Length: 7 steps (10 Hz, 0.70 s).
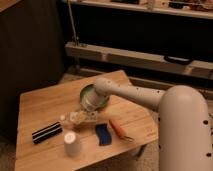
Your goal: Stand the bottle upright
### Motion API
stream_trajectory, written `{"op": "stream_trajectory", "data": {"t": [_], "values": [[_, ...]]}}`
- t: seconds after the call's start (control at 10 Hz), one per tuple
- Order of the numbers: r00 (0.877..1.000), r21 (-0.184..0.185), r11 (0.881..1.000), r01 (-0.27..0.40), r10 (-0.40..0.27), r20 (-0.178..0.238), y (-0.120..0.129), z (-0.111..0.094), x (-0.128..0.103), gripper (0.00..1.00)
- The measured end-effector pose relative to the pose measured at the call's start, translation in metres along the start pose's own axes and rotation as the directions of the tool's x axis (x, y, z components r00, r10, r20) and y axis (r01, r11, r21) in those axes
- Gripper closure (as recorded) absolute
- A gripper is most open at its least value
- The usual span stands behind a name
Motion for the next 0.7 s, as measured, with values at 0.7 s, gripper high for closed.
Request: {"op": "stream_trajectory", "data": {"t": [0.7], "values": [[0.998, -0.057, 0.998, -0.032, 0.029, -0.056, 0.016, 0.014, -0.016, 0.2]]}}
